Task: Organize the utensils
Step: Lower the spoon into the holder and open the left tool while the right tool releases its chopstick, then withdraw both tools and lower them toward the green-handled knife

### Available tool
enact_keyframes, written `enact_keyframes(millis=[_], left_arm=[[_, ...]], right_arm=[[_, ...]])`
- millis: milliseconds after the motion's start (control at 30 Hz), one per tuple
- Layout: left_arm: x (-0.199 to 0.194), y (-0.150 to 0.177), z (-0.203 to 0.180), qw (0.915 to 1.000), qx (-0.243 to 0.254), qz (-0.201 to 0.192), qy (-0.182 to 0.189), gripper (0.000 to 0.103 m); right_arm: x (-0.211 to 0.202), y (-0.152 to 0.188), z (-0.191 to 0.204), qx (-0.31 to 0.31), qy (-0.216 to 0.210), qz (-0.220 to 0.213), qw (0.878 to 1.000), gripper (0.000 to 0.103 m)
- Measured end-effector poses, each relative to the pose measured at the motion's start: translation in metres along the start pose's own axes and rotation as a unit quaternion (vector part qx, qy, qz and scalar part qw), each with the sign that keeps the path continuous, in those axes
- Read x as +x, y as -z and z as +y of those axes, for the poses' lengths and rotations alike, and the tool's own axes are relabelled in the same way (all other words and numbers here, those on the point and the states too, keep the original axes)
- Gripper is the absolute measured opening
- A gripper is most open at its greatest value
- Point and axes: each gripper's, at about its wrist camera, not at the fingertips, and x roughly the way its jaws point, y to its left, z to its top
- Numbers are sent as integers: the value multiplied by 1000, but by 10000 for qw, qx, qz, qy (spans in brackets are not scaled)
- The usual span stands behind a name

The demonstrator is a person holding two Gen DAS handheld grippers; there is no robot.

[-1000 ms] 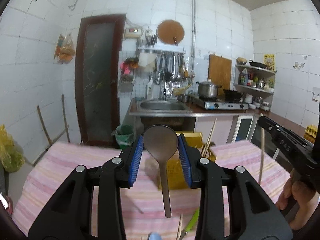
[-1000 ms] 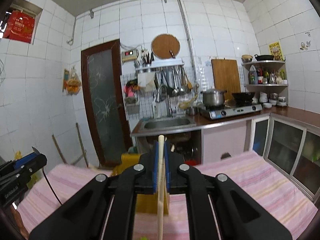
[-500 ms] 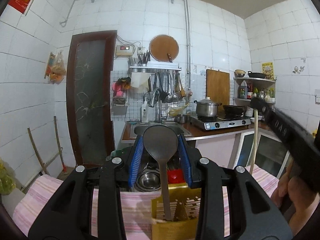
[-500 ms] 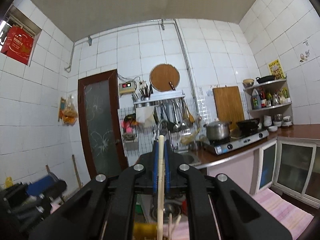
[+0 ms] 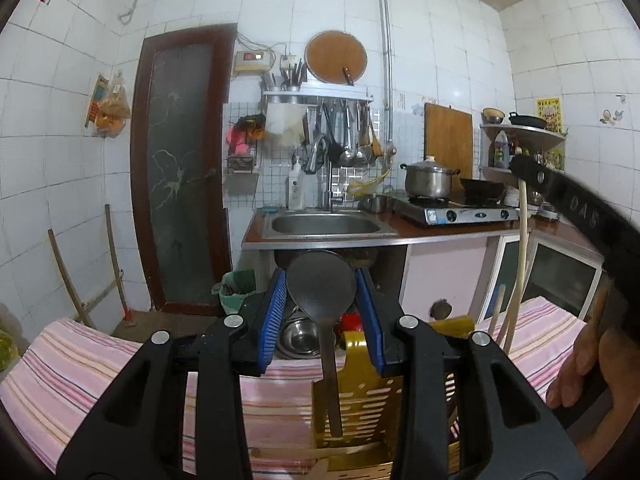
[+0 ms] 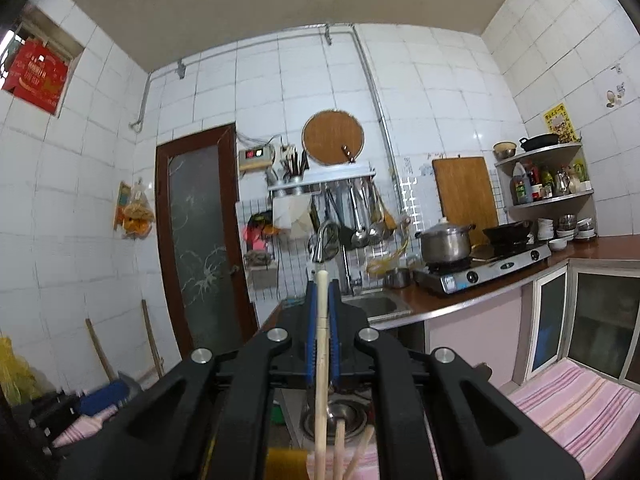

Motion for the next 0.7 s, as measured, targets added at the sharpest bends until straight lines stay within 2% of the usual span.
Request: enact_keyframes(millis=[167, 233, 300, 333, 400, 433, 533, 633, 700], left_arm=[[-10, -5, 9, 9998, -127, 134, -4, 36], [-25, -14, 18, 9996, -240, 149, 2, 45], [-45, -25, 29, 9991, -411, 54, 2, 65], [-56, -29, 34, 9988, -490, 23, 5, 67], [-75, -38, 41, 9984, -566, 48, 7, 79], [-87, -43, 44, 9984, -553, 102, 11, 82], [-121, -48, 54, 9985, -545, 38, -84, 97], [-152, -46, 63, 9985, -494, 126, -185, 98], [-169, -38, 71, 9981, -518, 307, -151, 98]], right_arm=[[-5, 14, -1, -117, -118, 382, 9991, 6], [-10, 13, 1, -290, -180, 589, 9977, 7], [-14, 8, 4, -456, -183, 799, 9956, 7], [-18, 5, 5, -515, -160, 871, 9947, 10], [-28, -5, 6, -603, -52, 1052, 9926, 42], [-37, -11, 5, -588, -8, 1095, 9922, 64], [-61, -23, 7, -701, 126, 1151, 9908, 68], [-88, -28, 12, -910, 307, 1303, 9868, 81], [-110, -27, 15, -1058, 430, 1383, 9838, 85]])
